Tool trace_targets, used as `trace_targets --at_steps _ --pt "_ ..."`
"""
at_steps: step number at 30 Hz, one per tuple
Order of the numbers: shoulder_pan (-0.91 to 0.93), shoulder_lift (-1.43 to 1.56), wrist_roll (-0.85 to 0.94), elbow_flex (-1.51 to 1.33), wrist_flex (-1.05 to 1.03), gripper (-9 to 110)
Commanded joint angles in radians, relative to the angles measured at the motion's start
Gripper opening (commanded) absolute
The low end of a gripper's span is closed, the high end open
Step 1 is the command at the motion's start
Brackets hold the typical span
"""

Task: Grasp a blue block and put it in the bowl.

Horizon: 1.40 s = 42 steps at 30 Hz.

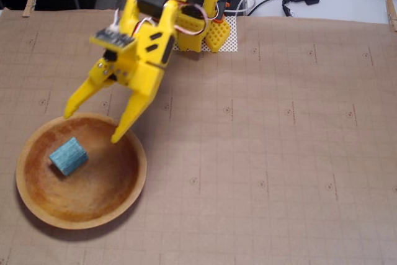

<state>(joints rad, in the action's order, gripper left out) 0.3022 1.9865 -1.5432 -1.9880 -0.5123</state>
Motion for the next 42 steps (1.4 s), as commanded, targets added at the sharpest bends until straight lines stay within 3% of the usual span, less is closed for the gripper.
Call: trace_targets --at_steps 1,6,20,33,42 --pt "-0.043 0.129 -0.006 0.026 -0.005 32" --pt "-0.101 0.175 -0.006 0.026 -0.005 30" --pt "-0.172 0.405 -0.005 -0.069 -0.147 -3" --pt "-0.333 0.851 -0.006 -0.453 -0.268 -3" --pt "-0.331 1.074 -0.005 -0.756 -0.272 -3"
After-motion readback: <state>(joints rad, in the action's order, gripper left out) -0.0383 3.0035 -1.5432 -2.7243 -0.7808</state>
